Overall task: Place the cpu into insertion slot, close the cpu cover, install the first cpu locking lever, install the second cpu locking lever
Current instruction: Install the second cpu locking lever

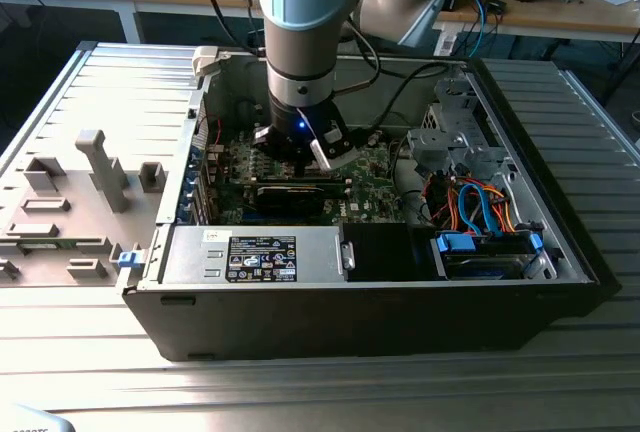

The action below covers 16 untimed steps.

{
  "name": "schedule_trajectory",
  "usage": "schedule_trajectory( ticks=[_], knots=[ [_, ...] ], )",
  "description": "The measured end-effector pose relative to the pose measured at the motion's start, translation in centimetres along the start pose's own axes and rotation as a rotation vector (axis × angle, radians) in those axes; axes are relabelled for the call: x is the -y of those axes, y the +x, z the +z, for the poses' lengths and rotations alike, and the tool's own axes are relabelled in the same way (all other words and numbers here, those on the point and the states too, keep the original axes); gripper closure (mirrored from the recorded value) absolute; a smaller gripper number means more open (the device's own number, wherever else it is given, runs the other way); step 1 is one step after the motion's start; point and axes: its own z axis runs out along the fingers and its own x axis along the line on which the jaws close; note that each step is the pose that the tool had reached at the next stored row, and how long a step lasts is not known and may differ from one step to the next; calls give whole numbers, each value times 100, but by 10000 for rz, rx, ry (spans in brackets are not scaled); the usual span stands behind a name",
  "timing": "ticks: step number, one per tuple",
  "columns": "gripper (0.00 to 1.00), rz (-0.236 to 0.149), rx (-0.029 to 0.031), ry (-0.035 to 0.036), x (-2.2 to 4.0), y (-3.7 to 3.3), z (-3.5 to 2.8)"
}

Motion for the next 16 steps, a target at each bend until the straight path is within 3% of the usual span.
schedule_trajectory(
  ticks=[8, 12, 14, 16],
  knots=[
    [89, -122, -19, -109, -13, 177, 119],
    [89, -228, -33, -293, -34, 254, 162],
    [89, -250, -36, -364, -35, 267, 166],
    [89, -313, -43, -490, -36, 271, 169]
  ],
)
